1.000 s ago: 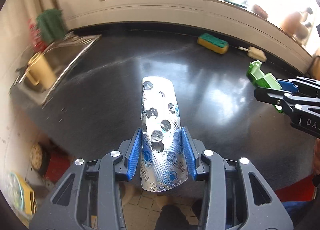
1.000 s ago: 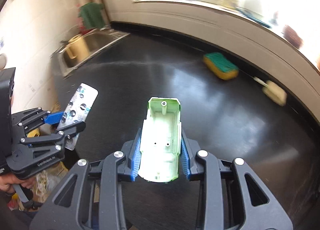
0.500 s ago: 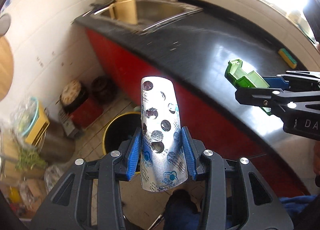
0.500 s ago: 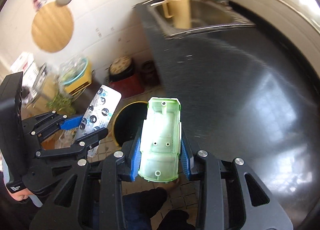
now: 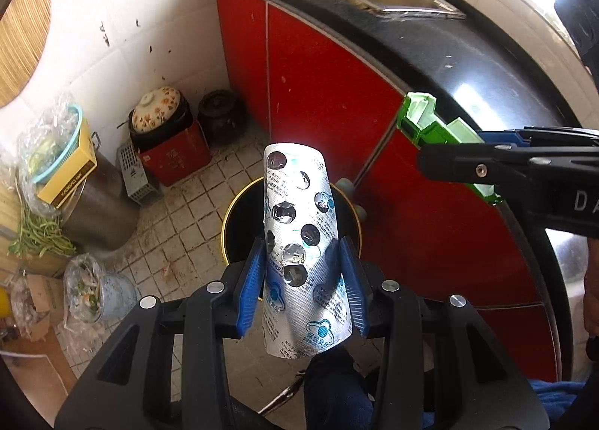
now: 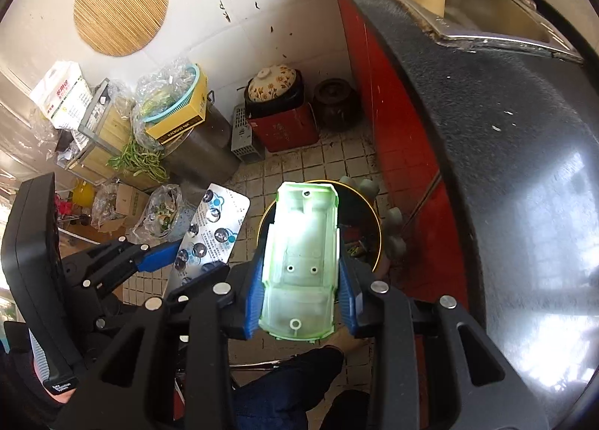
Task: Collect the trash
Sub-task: 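Carry blister pack and toy piece to the bin and open both tools over it, then swing both tools back over the countertop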
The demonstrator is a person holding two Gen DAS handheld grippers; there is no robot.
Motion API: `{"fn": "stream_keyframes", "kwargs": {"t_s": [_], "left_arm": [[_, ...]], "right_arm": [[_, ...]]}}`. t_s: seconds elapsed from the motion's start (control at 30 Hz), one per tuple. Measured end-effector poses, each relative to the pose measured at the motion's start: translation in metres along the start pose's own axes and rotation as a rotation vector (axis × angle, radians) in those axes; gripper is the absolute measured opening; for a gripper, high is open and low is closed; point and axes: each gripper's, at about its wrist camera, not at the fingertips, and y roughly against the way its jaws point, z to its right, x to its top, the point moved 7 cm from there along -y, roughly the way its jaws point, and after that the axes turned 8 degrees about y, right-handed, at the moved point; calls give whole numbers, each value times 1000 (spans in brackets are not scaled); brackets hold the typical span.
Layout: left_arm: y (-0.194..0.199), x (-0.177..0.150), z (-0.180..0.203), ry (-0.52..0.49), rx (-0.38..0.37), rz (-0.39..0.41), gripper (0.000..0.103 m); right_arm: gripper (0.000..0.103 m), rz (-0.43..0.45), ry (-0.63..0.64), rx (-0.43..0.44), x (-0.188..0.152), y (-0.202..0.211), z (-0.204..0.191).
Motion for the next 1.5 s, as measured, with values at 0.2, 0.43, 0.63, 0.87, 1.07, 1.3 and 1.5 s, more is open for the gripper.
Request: {"fn": "stream_keyframes", "kwargs": {"t_s": [0.2, 0.43, 0.63, 0.87, 1.07, 1.3, 1.5], "left_arm": [[-23, 5, -8, 16, -7, -35, 41], [-36, 17, -13, 18, -19, -30, 51], [-47, 15, -21, 35, -4, -56, 71], [-35, 7, -17, 22, 21, -61, 85], [2, 8, 45, -40, -30, -17, 93], [24, 16, 186, -315, -176, 30, 94], [44, -7, 326, -596, -305, 58, 94]], "right_arm": [[34, -37, -5, 4, 11, -20, 3], [35, -47, 4, -4, 26, -32, 2], [61, -55, -5, -7, 29, -31, 9], [73, -8, -59, -29, 6, 12, 34], [79, 120, -145, -155, -35, 96, 81], [84, 263, -395, -424, -141, 220, 164], [84, 324, -651, -625, -261, 309, 220]]}}
